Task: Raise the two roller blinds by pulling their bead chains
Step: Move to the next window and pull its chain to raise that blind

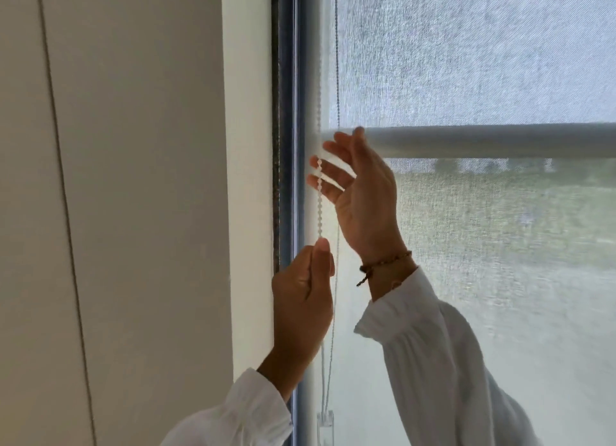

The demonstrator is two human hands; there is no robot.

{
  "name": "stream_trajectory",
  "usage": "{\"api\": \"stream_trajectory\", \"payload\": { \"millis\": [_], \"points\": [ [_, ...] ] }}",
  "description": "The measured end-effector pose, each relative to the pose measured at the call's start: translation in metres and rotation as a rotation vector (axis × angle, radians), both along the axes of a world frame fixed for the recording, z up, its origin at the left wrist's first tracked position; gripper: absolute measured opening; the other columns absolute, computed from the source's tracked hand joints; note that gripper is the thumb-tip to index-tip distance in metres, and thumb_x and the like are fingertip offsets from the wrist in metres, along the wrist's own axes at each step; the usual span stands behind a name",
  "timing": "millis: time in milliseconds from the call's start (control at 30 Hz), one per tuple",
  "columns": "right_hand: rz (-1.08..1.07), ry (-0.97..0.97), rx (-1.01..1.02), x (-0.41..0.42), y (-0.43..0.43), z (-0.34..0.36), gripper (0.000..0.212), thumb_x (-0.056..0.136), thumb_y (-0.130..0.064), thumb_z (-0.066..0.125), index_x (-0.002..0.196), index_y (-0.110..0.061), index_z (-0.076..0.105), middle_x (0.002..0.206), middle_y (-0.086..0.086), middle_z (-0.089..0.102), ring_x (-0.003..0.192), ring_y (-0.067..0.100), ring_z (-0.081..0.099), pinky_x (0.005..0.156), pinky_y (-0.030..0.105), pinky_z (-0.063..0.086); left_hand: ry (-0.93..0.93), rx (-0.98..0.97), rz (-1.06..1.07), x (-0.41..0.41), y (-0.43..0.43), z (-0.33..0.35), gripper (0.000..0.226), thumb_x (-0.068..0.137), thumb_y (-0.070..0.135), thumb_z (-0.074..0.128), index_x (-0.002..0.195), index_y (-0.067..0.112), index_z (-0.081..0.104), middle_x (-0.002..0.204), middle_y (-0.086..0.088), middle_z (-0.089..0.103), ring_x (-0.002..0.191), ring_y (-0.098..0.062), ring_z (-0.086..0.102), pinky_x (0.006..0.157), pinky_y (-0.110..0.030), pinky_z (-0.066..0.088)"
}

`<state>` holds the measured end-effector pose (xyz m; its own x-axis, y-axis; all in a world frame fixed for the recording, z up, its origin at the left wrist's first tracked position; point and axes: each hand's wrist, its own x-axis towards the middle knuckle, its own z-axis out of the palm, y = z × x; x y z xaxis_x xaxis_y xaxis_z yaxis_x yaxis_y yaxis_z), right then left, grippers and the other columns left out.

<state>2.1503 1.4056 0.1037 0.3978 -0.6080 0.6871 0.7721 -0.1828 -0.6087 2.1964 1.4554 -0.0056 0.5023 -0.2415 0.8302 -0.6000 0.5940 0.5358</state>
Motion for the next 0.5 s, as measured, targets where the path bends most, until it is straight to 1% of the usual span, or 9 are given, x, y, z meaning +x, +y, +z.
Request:
{"api": "stream_trajectory", "payload": {
  "millis": [67, 100, 167, 200, 267, 333, 433, 467, 500],
  "points": [
    [0.029, 0.045, -0.017, 0.001, 0.007, 0.013, 0.027, 0.095, -0.030, 0.043, 0.102, -0.008, 0.057, 0.099, 0.009, 0.058, 0.084, 0.025, 0.064, 0.075, 0.040, 0.057, 0.008, 0.004, -0.018, -0.001, 0.003, -0.002, 0.040, 0.083, 0.058, 0.041, 0.050, 0.035, 0.044, 0.041, 0.018, 0.039, 0.037, -0.006, 0.035, 0.044, -0.021, 0.027],
    [0.039, 0.078, -0.034, 0.002, 0.011, 0.018, 0.025, 0.096, -0.028, 0.043, 0.098, -0.007, 0.057, 0.091, 0.009, 0.058, 0.071, 0.020, 0.062, 0.063, 0.033, 0.056, 0.005, -0.001, -0.015, 0.000, 0.004, -0.001, 0.040, 0.083, 0.058, 0.041, 0.050, 0.035, 0.044, 0.041, 0.018, 0.039, 0.037, -0.006, 0.036, 0.044, -0.018, 0.027],
    [0.044, 0.131, -0.034, 0.006, 0.018, 0.023, 0.028, 0.097, -0.024, 0.041, 0.086, -0.005, 0.058, 0.066, 0.006, 0.048, 0.044, 0.011, 0.044, 0.043, 0.022, 0.040, -0.026, -0.019, 0.020, 0.002, 0.006, 0.000, 0.040, 0.085, 0.055, 0.040, 0.050, 0.035, 0.041, 0.041, 0.017, 0.041, 0.038, -0.005, 0.037, 0.044, -0.012, 0.027],
    [0.033, 0.145, -0.016, 0.008, 0.020, 0.023, 0.031, 0.098, -0.023, 0.040, 0.080, -0.005, 0.059, 0.056, 0.003, 0.041, 0.038, 0.009, 0.036, 0.038, 0.019, 0.033, -0.040, -0.025, 0.025, 0.003, 0.007, 0.001, 0.040, 0.086, 0.055, 0.040, 0.051, 0.034, 0.040, 0.042, 0.016, 0.042, 0.038, -0.005, 0.038, 0.044, -0.010, 0.026],
    [-0.015, 0.153, 0.027, 0.012, 0.021, 0.018, 0.035, 0.096, -0.026, 0.044, 0.070, -0.008, 0.059, 0.043, -0.003, 0.039, 0.034, 0.007, 0.032, 0.035, 0.018, 0.029, -0.025, -0.029, 0.002, 0.005, 0.007, 0.000, 0.039, 0.086, 0.052, 0.040, 0.052, 0.033, 0.039, 0.042, 0.016, 0.042, 0.039, -0.005, 0.038, 0.044, -0.011, 0.027],
    [0.027, 0.154, 0.076, 0.015, 0.022, 0.012, 0.038, 0.095, -0.030, 0.045, 0.064, -0.011, 0.055, 0.040, -0.006, 0.041, 0.035, 0.007, 0.036, 0.037, 0.019, 0.032, -0.015, -0.031, -0.014, 0.010, 0.008, -0.003, 0.040, 0.086, 0.053, 0.040, 0.051, 0.033, 0.041, 0.041, 0.017, 0.042, 0.038, -0.005, 0.038, 0.044, -0.013, 0.028],
    [0.210, 0.133, 0.090, 0.014, 0.024, 0.021, 0.040, 0.095, -0.034, 0.043, 0.068, -0.009, 0.058, 0.057, 0.001, 0.051, 0.048, 0.012, 0.048, 0.045, 0.023, 0.041, 0.005, -0.013, -0.065, 0.016, 0.009, -0.006, 0.042, 0.081, 0.065, 0.041, 0.050, 0.035, 0.044, 0.042, 0.017, 0.039, 0.038, -0.004, 0.032, 0.044, -0.021, 0.026],
    [0.234, 0.129, 0.065, 0.013, 0.026, 0.028, 0.039, 0.095, -0.035, 0.042, 0.072, -0.008, 0.060, 0.061, 0.002, 0.053, 0.049, 0.012, 0.051, 0.045, 0.022, 0.042, 0.007, -0.020, -0.077, 0.016, 0.010, -0.006, 0.043, 0.079, 0.067, 0.040, 0.050, 0.036, 0.044, 0.042, 0.018, 0.039, 0.038, -0.004, 0.032, 0.044, -0.020, 0.027],
    [0.231, 0.118, 0.043, 0.012, 0.028, 0.035, 0.038, 0.095, -0.035, 0.042, 0.075, -0.008, 0.060, 0.062, 0.000, 0.051, 0.046, 0.010, 0.049, 0.042, 0.019, 0.039, -0.003, -0.031, -0.070, 0.015, 0.011, -0.005, 0.044, 0.079, 0.068, 0.040, 0.050, 0.035, 0.044, 0.042, 0.019, 0.039, 0.039, -0.004, 0.033, 0.044, -0.017, 0.028]
  ]
}}
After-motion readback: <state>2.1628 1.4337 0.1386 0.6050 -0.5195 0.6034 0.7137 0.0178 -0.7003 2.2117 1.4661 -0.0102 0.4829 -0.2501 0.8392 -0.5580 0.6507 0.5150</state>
